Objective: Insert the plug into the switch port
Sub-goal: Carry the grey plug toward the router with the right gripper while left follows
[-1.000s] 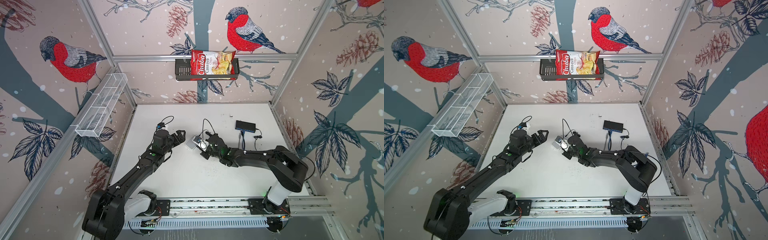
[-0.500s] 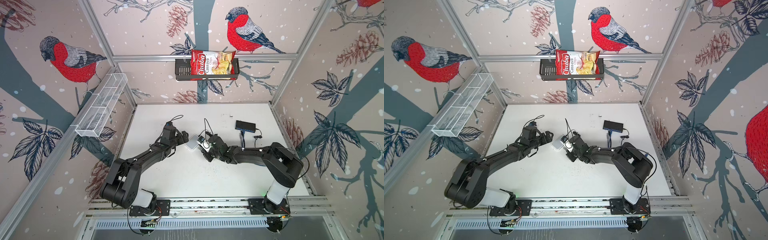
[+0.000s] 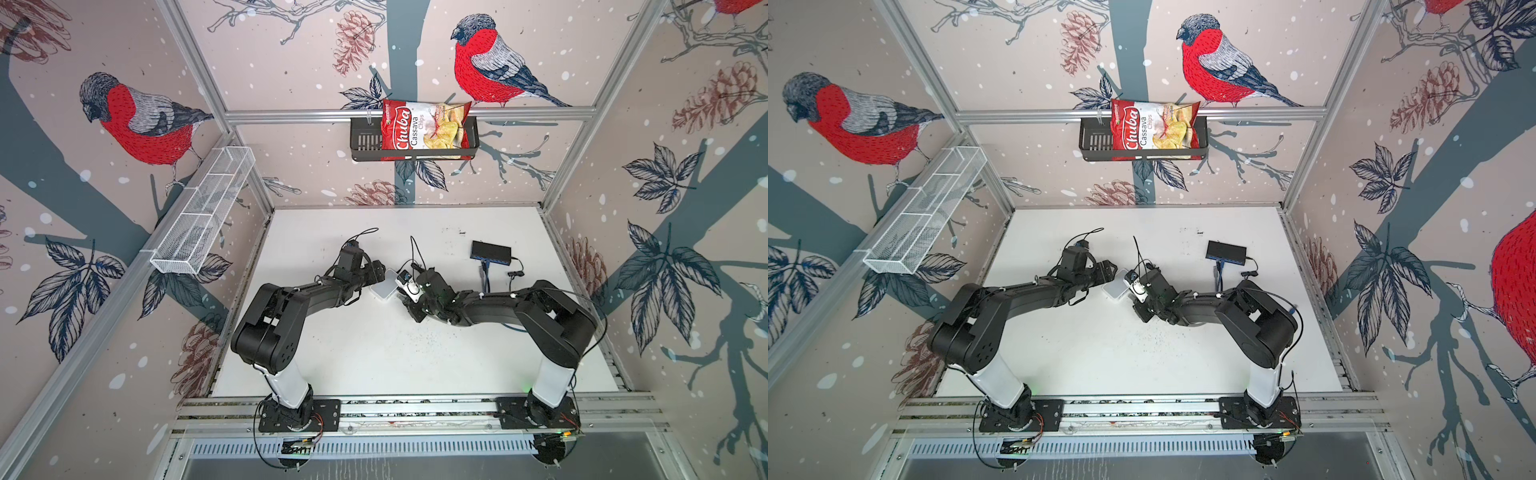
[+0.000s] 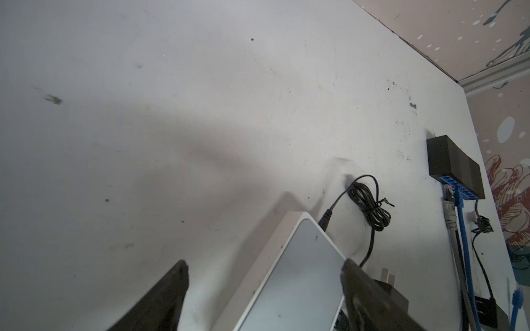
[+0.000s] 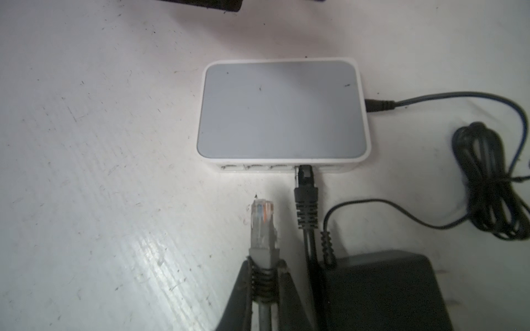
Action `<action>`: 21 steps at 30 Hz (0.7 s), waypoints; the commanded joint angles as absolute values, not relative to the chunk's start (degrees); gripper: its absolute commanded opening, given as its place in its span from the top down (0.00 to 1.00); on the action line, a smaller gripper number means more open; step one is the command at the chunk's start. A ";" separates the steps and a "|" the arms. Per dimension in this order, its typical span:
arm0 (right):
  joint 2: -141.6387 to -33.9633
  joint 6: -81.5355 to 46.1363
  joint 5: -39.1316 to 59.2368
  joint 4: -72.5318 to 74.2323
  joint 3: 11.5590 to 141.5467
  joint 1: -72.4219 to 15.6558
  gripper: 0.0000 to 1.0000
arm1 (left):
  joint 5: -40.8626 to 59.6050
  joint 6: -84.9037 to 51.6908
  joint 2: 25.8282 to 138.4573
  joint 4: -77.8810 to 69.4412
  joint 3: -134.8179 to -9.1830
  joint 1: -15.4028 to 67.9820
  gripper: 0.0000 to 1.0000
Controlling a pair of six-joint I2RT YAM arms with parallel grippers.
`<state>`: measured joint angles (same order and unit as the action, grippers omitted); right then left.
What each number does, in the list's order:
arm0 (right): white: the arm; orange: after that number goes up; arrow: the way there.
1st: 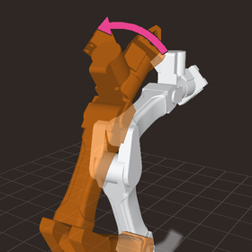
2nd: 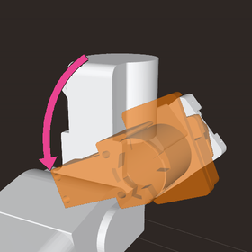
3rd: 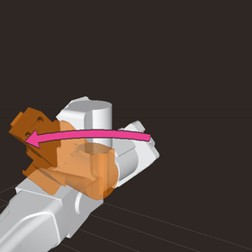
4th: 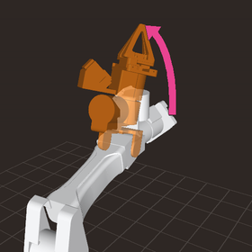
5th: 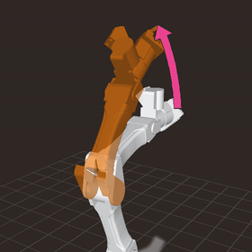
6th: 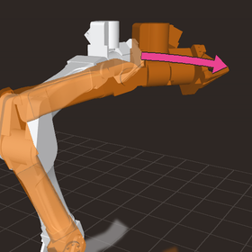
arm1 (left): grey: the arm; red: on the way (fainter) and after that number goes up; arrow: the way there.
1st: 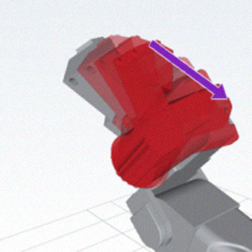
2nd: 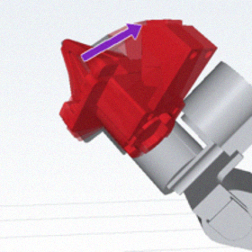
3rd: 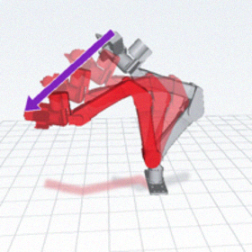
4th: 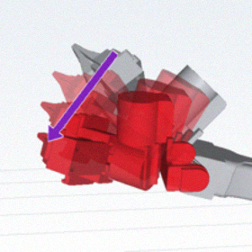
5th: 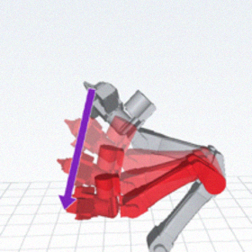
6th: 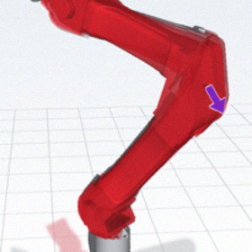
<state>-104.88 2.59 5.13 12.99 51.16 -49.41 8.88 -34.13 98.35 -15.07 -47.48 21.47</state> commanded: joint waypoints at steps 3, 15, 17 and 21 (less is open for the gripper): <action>-106.08 0.85 7.87 14.22 52.62 -49.31 0.88 | 10.75 -34.13 98.96 -21.98 -46.30 21.82 0.20; -107.81 -2.18 12.06 13.96 53.84 -48.09 0.88 | 15.02 -36.71 101.45 -31.61 -42.23 22.37 0.27; -107.88 -2.70 12.77 14.23 53.85 -47.86 0.88 | 15.44 -36.91 101.86 -32.70 -41.95 22.58 0.28; -108.52 -3.15 13.34 14.26 54.57 -47.57 0.88 | 15.84 -37.02 102.36 -33.68 -41.92 23.01 0.30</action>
<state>-108.05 -1.80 12.05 13.26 53.87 -47.62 14.81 -36.27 102.08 -29.87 -42.04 22.72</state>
